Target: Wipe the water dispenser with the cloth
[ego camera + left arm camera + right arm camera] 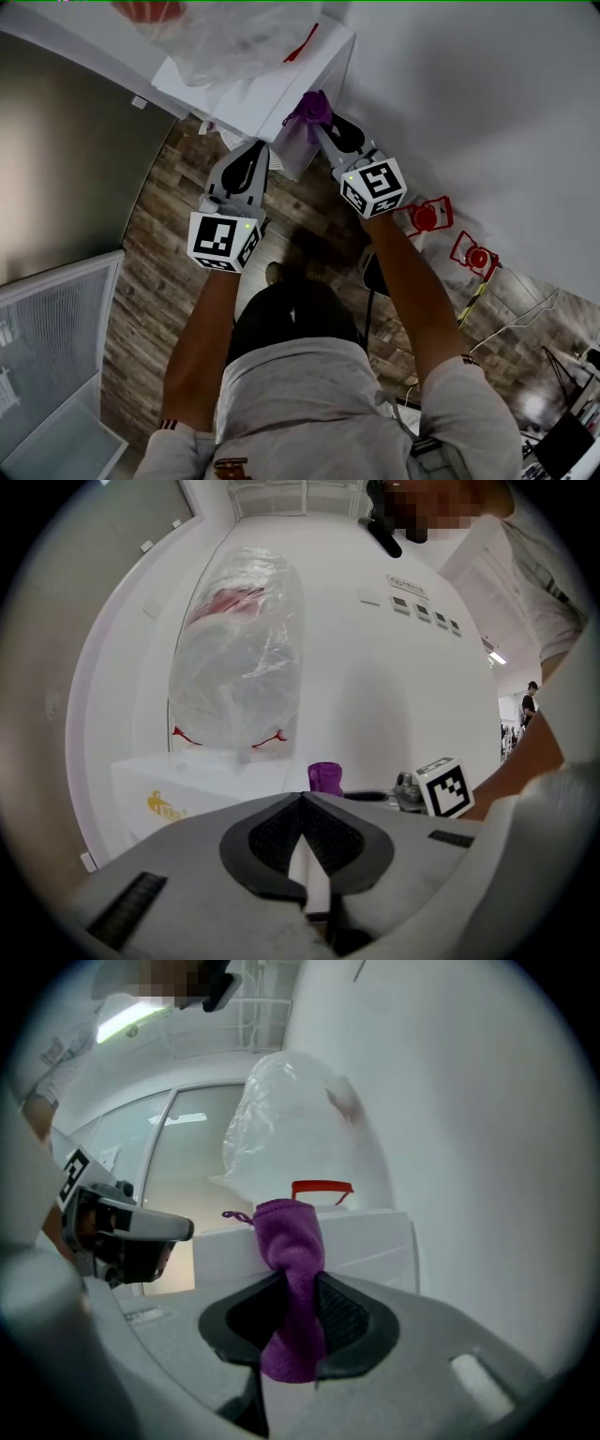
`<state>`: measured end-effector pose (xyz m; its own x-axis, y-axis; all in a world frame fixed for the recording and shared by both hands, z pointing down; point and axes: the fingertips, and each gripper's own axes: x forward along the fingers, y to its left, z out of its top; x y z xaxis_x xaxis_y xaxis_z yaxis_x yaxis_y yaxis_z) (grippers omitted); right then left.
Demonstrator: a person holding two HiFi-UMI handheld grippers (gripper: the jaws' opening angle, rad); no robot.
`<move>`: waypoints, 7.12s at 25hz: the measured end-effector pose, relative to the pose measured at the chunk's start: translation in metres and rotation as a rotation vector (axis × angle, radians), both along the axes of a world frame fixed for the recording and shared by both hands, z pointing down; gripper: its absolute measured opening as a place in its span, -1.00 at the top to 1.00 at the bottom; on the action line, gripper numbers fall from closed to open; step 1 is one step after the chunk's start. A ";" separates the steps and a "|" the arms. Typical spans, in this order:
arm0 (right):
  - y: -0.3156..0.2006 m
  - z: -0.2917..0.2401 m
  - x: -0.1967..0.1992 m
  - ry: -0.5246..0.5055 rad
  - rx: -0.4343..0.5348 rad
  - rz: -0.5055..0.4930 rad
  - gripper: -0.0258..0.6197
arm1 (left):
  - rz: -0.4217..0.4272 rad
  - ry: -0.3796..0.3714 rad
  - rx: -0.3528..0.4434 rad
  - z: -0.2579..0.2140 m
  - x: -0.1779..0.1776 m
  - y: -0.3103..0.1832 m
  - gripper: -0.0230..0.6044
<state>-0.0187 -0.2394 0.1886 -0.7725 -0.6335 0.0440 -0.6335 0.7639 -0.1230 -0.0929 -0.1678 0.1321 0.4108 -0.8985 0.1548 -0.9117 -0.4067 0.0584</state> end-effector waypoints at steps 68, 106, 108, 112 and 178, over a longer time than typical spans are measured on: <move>0.067 0.080 -0.038 -0.074 0.050 -0.006 0.63 | 0.111 0.014 0.028 0.096 0.003 0.010 0.93; -0.111 0.167 0.068 -0.043 0.074 0.401 0.65 | 0.087 -0.020 0.163 0.168 -0.001 0.022 0.93; -0.108 0.169 0.071 -0.043 0.081 0.402 0.65 | 0.086 -0.020 0.167 0.170 -0.002 0.022 0.93; -0.089 0.160 0.064 -0.047 0.133 0.338 0.65 | 0.081 -0.015 0.183 0.172 -0.003 0.021 0.93; -0.101 0.288 0.055 -0.039 0.154 0.302 0.63 | 0.070 -0.009 0.271 0.273 -0.005 0.033 0.93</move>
